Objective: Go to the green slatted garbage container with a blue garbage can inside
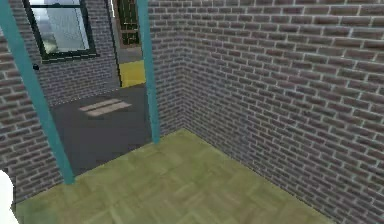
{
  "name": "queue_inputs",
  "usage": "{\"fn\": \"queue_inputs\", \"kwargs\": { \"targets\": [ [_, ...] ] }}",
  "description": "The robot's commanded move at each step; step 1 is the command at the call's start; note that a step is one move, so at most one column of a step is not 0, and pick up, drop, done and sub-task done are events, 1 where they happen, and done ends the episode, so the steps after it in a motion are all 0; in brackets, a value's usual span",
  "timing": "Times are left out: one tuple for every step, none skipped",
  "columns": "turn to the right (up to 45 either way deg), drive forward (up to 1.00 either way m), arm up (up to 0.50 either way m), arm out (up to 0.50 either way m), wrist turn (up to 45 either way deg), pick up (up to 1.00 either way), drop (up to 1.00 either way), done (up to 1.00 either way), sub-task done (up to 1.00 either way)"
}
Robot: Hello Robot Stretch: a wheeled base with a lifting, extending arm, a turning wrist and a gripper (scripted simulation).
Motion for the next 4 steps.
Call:
{"fn": "queue_inputs", "kwargs": {
  "targets": [
    [24.0,0.0,0.0,0.0,0.0,0.0,0.0,0.0,0.0],
    [0.0,0.15,0.0,0.0,0.0,0.0,0.0,0.0,0.0],
    [-45.0,0.0,0.0,0.0,0.0,0.0,0.0,0.0,0.0],
    [-3.0,0.0,0.0,0.0,0.0,0.0,0.0,0.0,0.0]
  ]
}}
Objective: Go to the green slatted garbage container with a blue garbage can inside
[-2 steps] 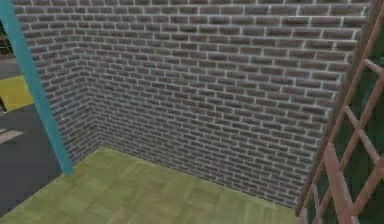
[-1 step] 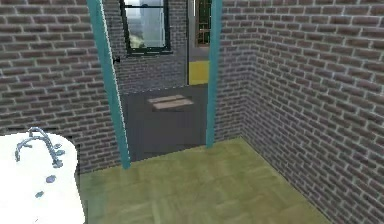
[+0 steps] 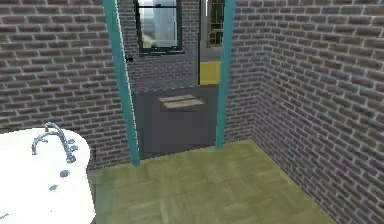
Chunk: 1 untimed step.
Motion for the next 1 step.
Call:
{"fn": "queue_inputs", "kwargs": {
  "targets": [
    [0.0,1.0,0.0,0.0,0.0,0.0,0.0,0.0,0.0]
  ]
}}
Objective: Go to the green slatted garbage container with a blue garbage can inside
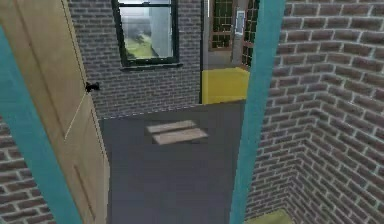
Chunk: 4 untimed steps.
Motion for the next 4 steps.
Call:
{"fn": "queue_inputs", "kwargs": {
  "targets": [
    [0.0,0.95,0.0,0.0,0.0,0.0,0.0,0.0,0.0],
    [-45.0,0.0,0.0,0.0,0.0,0.0,0.0,0.0,0.0],
    [0.0,0.05,0.0,0.0,0.0,0.0,0.0,0.0,0.0],
    [45.0,0.0,0.0,0.0,0.0,0.0,0.0,0.0,0.0]
  ]
}}
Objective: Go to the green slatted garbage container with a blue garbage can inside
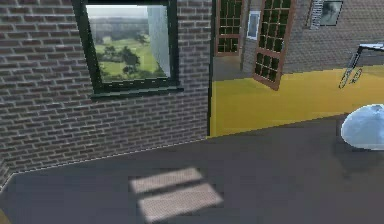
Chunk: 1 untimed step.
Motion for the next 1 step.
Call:
{"fn": "queue_inputs", "kwargs": {
  "targets": [
    [15.0,0.0,0.0,0.0,0.0,0.0,0.0,0.0,0.0]
  ]
}}
